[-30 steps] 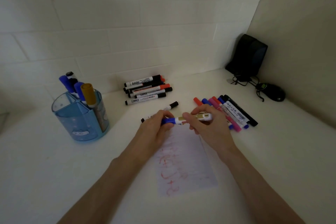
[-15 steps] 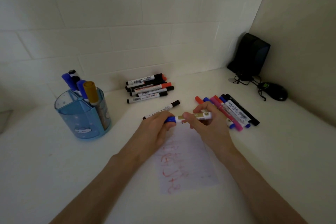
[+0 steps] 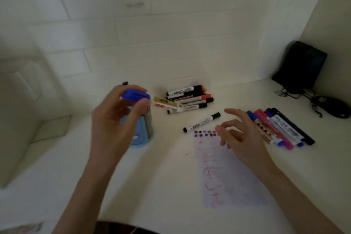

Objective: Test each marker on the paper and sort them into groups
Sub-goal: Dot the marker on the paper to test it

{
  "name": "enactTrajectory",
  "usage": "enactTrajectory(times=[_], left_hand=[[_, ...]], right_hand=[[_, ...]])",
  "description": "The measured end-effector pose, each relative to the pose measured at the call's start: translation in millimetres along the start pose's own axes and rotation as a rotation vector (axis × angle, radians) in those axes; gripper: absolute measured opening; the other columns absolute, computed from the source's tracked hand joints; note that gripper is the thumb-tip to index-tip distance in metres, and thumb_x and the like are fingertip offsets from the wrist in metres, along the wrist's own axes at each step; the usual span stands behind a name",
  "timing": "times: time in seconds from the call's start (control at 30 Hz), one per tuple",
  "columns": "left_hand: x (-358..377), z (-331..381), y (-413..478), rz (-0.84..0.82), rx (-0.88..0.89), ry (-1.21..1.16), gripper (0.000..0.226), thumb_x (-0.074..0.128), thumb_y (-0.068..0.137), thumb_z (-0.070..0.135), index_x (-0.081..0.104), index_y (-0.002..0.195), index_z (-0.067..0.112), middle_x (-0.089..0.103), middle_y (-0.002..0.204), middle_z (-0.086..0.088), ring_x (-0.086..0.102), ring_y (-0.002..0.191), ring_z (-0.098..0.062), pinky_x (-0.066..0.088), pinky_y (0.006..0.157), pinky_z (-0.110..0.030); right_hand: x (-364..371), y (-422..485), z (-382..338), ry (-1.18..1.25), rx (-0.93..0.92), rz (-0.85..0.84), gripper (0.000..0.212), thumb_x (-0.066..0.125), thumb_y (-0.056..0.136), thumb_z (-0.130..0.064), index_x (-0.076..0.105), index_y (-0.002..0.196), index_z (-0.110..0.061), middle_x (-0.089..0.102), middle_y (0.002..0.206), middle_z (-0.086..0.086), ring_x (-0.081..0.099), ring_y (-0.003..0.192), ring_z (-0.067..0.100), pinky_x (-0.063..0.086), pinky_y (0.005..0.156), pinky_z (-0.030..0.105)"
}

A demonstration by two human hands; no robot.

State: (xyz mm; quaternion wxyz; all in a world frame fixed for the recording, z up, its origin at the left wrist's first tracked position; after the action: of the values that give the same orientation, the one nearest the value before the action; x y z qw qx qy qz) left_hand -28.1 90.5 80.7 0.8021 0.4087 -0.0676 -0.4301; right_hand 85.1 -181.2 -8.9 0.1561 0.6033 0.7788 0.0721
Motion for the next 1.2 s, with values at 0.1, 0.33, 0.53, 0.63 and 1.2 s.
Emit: enactTrajectory(times=[0.1, 0.33, 0.53, 0.63, 1.2], left_hand=[[-34.1, -2.2, 10.6, 0.13, -0.002, 0.032, 0.021, 0.066, 0.093, 0.03, 0.063, 0.112, 0.039, 0.072, 0.103, 0.012, 0.073, 0.09, -0.012, 0.057, 0.079, -0.022], [-36.7, -8.0, 36.8, 0.226, 0.056, 0.138, 0.033, 0.067, 0.095, 0.017, 0.055, 0.122, 0.033, 0.069, 0.105, 0.016, 0.07, 0.097, -0.008, 0.053, 0.073, -0.019], [-17.3, -13.7, 68.6, 0.068, 0.034, 0.214, 0.048, 0.057, 0.099, 0.01, 0.05, 0.145, 0.025, 0.066, 0.117, 0.003, 0.063, 0.106, -0.008, 0.052, 0.087, -0.024], [-12.4, -22.2, 72.2, -0.089, -0.045, 0.288, 0.052, 0.056, 0.1, 0.009, 0.048, 0.146, 0.031, 0.065, 0.118, 0.003, 0.061, 0.104, -0.006, 0.048, 0.084, -0.015], [-11.5, -42.3, 58.1, -0.299, -0.037, 0.494, 0.023, 0.05, 0.103, 0.033, 0.072, 0.109, 0.028, 0.067, 0.105, 0.008, 0.054, 0.107, -0.016, 0.042, 0.093, -0.032]], right_hand=[[0.6, -1.1, 1.1, -0.014, 0.031, 0.019, 0.048, 0.075, 0.084, -0.047, 0.059, 0.127, -0.036, 0.073, 0.091, 0.001, 0.071, 0.063, 0.019, 0.056, 0.055, 0.027], [-2.3, -1.1, 6.5, 0.024, 0.071, 0.061, 0.044, 0.074, 0.085, -0.046, 0.061, 0.126, -0.034, 0.072, 0.091, 0.0, 0.069, 0.063, 0.021, 0.056, 0.057, 0.029], [-2.3, -0.7, 7.5, 0.0, 0.07, 0.058, 0.042, 0.073, 0.088, -0.042, 0.061, 0.127, -0.032, 0.072, 0.09, 0.0, 0.069, 0.063, 0.021, 0.057, 0.057, 0.03], [-2.9, -0.3, 9.1, -0.013, 0.068, 0.054, 0.039, 0.072, 0.091, -0.04, 0.061, 0.127, -0.032, 0.072, 0.091, 0.0, 0.069, 0.063, 0.022, 0.057, 0.058, 0.032], [-1.0, 2.5, 15.8, -0.043, 0.074, 0.039, 0.035, 0.068, 0.094, -0.042, 0.059, 0.127, -0.032, 0.072, 0.09, -0.007, 0.07, 0.062, 0.018, 0.057, 0.055, 0.025]])
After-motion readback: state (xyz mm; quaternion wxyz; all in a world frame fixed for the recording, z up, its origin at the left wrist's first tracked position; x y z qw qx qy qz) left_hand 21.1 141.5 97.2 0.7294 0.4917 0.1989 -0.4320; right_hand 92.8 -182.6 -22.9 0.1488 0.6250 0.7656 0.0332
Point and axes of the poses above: each hand's wrist, its own y-axis towards the middle knuckle, its own x-axis out of the palm, z = x × y, the point moved 1 cm from there along y, towards the middle knuckle
